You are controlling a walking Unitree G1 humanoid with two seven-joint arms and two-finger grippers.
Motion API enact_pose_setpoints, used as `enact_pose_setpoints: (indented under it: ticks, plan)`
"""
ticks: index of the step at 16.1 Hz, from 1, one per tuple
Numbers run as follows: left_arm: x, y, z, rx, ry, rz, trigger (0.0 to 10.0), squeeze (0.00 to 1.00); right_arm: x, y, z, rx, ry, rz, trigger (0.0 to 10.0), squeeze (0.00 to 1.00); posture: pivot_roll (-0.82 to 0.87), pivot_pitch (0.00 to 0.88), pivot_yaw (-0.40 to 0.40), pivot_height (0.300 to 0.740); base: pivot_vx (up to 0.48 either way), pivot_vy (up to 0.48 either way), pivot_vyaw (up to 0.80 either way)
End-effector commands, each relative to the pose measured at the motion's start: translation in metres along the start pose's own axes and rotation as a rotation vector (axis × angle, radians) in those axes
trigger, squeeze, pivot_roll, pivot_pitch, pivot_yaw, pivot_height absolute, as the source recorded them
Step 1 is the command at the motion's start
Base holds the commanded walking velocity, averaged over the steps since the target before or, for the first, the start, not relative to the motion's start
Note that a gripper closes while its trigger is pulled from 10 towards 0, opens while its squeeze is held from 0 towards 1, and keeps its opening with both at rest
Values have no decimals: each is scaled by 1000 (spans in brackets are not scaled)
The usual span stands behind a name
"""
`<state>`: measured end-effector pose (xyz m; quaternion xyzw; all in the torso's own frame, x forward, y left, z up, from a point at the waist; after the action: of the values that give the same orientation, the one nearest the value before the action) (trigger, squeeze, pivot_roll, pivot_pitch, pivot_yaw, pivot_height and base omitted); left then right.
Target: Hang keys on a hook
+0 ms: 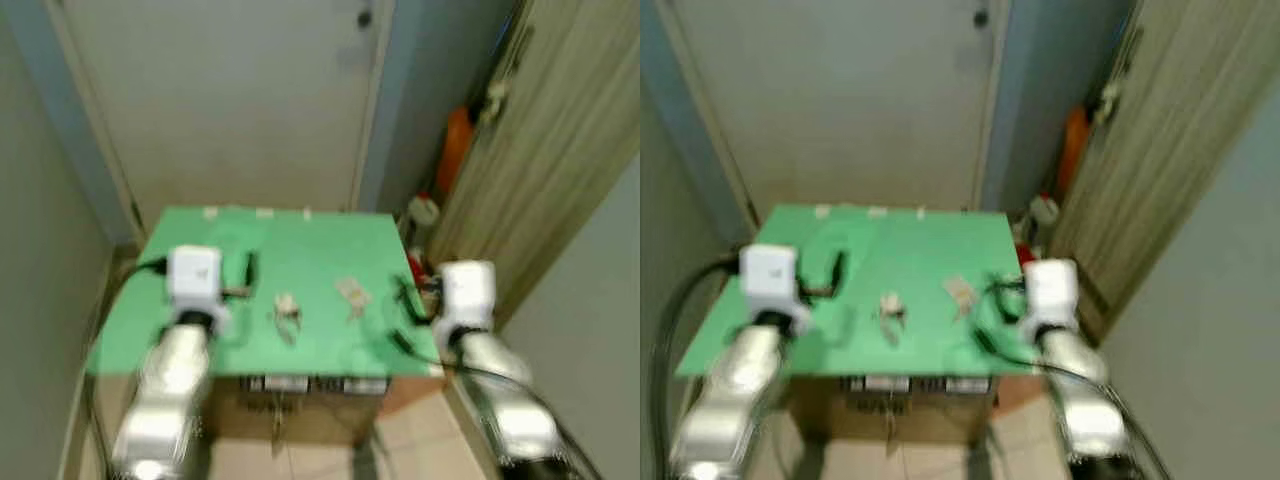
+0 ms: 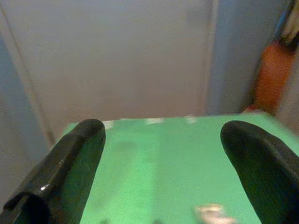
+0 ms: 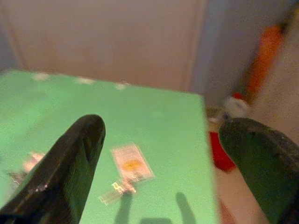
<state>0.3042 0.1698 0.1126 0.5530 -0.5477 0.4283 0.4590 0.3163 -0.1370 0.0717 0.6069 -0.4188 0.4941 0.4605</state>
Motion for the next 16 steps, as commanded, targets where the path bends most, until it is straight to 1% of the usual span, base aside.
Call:
enact_pose_setpoints:
  ticks: [1,3,4,5,6,7,8,11,12,13,16]
  plan:
    - [3,-8,6,-15,-30,1,10000,0,3,3,13,-32,18,5,10000,0,-24,0,-27,740,0,0,0]
    - [3,-18,6,-21,-52,-10,10000,0,3,3,10,-23,21,3,10000,0,-23,0,-31,740,0,0,0]
    - [1,-23,8,-37,-59,-17,10000,0,3,3,10,-19,22,3,10000,0,-24,0,-33,740,0,0,0]
    - [-2,-32,8,-47,-71,-27,10000,0,4,3,9,-13,25,4,10000,0,-26,0,-39,740,0,0,0]
    - [-3,-36,7,-48,-78,-29,10000,0,5,4,8,-9,28,4,10000,0,-33,0,-45,740,0,0,0]
    - [-5,-41,5,-45,-88,-38,10000,0,6,5,8,-2,37,5,10000,0,-41,0,-51,740,0,0,0]
    - [-14,-54,-3,-22,-110,-84,10000,0,9,13,12,8,69,3,10000,0,-67,0,-63,740,0,0,0]
    - [-22,-61,-7,-2,-104,-117,10000,0,9,22,21,-6,86,-10,10000,0,-95,0,-76,740,0,0,0]
    - [-33,-65,-2,-11,-100,-152,10000,0,11,34,34,-29,109,-22,10000,0,-162,31,-96,740,0,0,0]
    - [-41,-67,5,-42,-102,-175,10000,0,16,45,41,-38,130,-22,10000,0,-193,35,-94,740,0,0,0]
    - [-49,-67,9,-68,-114,-202,10000,0,27,56,45,-42,143,-9,10000,0,-233,46,-89,740,0,0,0]
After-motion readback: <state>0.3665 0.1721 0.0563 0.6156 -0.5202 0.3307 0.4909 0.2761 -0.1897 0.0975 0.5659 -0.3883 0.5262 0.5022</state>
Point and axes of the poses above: a point about 5 cm out from each wrist's last joint towards the gripper, its own y axis pointing back from the gripper into the wrist, its own x axis along the axis of the wrist's last joint, z = x × y, the point moved 3 cm from there along -y, pointing out of the wrist towards the gripper, and after that the axes turned 5 degrees about -y, right-handed, at the moved point
